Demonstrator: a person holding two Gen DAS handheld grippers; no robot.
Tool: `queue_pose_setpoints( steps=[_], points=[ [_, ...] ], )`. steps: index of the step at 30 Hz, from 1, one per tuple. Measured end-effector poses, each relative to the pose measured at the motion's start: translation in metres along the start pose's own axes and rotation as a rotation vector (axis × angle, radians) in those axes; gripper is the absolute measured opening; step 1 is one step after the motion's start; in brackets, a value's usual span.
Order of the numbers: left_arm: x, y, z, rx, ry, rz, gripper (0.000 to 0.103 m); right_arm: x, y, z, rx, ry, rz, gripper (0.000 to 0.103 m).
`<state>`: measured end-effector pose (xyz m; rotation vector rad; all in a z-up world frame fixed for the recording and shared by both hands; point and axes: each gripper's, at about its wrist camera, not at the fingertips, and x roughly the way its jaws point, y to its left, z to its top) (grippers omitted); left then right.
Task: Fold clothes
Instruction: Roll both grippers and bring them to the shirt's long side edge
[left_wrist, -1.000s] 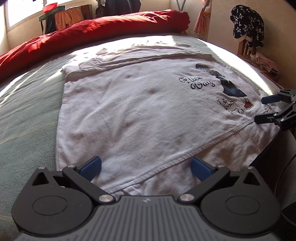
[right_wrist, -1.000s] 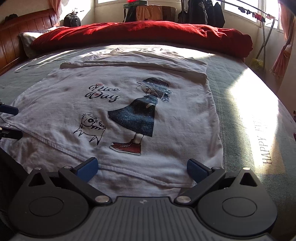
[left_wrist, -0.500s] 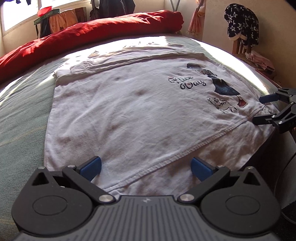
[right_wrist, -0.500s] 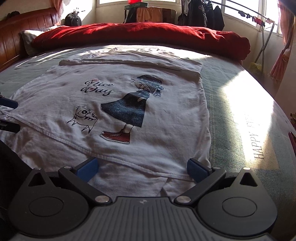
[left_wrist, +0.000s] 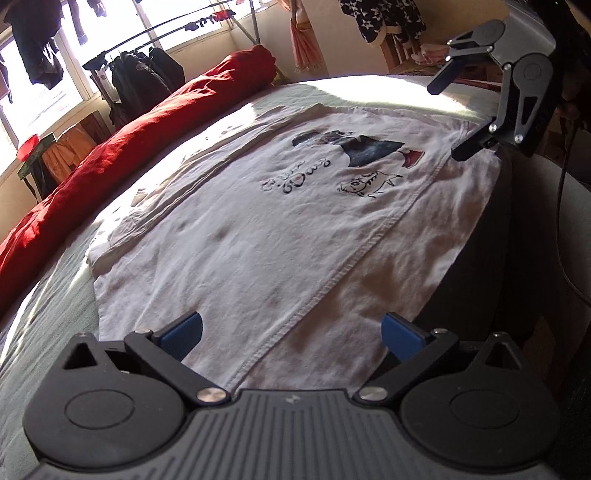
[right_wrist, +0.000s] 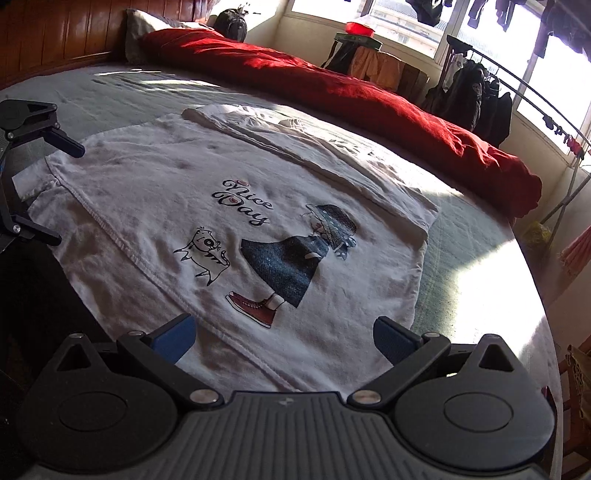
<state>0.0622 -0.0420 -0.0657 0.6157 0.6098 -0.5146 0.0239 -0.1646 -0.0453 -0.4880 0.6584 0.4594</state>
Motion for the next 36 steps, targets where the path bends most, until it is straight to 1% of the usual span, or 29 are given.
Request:
queue_pose_setpoints(
  steps=[1,4,7,8,11,16,19,23,25,27,28,30,31,33,36],
  points=[
    [0.001,-0.006,0.002,0.029,-0.003,-0.006,0.102,0.001,0.008,0.003,-0.058,-0.002,0.023,0.103],
    [0.005,-0.022,0.008,0.104,-0.013,-0.024,0.102,0.004,0.026,0.008,-0.139,-0.011,0.100,0.103],
    [0.011,-0.036,0.008,0.164,-0.019,-0.027,0.102,0.014,0.044,0.010,-0.159,-0.001,0.167,0.103],
    [0.014,-0.039,0.007,0.177,-0.024,-0.025,0.102,0.016,0.048,0.010,-0.165,0.003,0.174,0.103],
    [0.022,-0.045,0.005,0.207,-0.038,0.013,0.102,0.022,0.059,0.008,-0.163,0.016,0.202,0.103],
    [0.012,-0.035,0.012,0.175,-0.099,0.044,0.102,0.017,0.061,0.005,-0.153,0.010,0.182,0.103],
    [0.005,-0.028,0.017,0.152,-0.136,0.059,0.102,0.009,0.058,0.007,-0.158,-0.018,0.163,0.103],
    [0.004,-0.019,0.026,0.139,-0.151,0.071,0.102,-0.002,0.059,0.014,-0.150,-0.081,0.196,0.103],
    [0.004,-0.015,0.030,0.133,-0.158,0.076,0.102,-0.002,0.064,0.018,-0.162,-0.097,0.198,0.103],
    [0.004,-0.013,0.031,0.125,-0.159,0.077,0.102,0.002,0.072,0.020,-0.196,-0.099,0.175,0.103],
    [0.004,-0.013,0.031,0.122,-0.158,0.075,0.102,0.007,0.080,0.020,-0.230,-0.100,0.144,0.103],
    [0.003,-0.012,0.031,0.114,-0.157,0.073,0.102,0.017,0.090,0.021,-0.280,-0.087,0.067,0.103],
    [0.003,-0.012,0.031,0.110,-0.157,0.072,0.102,0.024,0.095,0.021,-0.315,-0.075,0.006,0.103],
    [0.003,-0.012,0.029,0.105,-0.154,0.068,0.102,0.031,0.101,0.020,-0.355,-0.077,-0.068,0.103],
    [0.007,-0.014,0.026,0.094,-0.136,0.058,0.102,0.030,0.104,0.024,-0.360,-0.113,-0.096,0.103]
  ],
)
